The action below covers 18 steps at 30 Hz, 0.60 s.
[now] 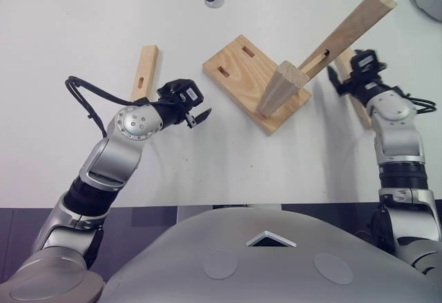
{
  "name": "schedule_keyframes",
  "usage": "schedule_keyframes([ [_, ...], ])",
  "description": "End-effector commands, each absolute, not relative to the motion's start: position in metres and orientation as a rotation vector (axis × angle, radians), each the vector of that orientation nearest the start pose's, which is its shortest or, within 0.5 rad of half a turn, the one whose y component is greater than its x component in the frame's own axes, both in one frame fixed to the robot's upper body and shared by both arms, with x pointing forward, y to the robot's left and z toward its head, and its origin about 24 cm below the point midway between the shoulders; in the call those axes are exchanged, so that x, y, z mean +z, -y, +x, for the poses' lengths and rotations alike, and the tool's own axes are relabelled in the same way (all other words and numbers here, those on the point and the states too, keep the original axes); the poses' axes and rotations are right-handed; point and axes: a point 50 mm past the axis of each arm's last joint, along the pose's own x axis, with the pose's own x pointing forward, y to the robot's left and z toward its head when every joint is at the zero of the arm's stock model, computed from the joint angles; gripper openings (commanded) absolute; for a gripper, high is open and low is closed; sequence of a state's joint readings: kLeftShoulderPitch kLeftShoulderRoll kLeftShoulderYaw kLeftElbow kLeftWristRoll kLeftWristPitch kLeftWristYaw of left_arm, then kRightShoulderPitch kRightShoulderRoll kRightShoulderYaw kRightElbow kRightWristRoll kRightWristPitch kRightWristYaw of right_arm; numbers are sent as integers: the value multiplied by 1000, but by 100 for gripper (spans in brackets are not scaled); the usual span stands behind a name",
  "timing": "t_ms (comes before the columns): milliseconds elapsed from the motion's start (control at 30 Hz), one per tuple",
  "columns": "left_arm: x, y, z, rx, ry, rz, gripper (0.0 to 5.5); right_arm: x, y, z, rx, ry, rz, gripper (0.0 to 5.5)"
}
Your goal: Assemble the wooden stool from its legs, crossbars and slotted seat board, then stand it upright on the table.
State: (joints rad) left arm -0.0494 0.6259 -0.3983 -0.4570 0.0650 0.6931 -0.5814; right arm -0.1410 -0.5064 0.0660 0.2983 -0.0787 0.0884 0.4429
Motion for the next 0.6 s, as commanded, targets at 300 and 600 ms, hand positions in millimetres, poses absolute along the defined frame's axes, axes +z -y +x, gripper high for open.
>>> schedule_keyframes([
  [300,20,-99,270,-800,-468,483,419,20,194,224,828,-358,-485,365],
  [600,44,-133,281,-667,-375,481,419,31,202,217,563,-304,-480,365],
])
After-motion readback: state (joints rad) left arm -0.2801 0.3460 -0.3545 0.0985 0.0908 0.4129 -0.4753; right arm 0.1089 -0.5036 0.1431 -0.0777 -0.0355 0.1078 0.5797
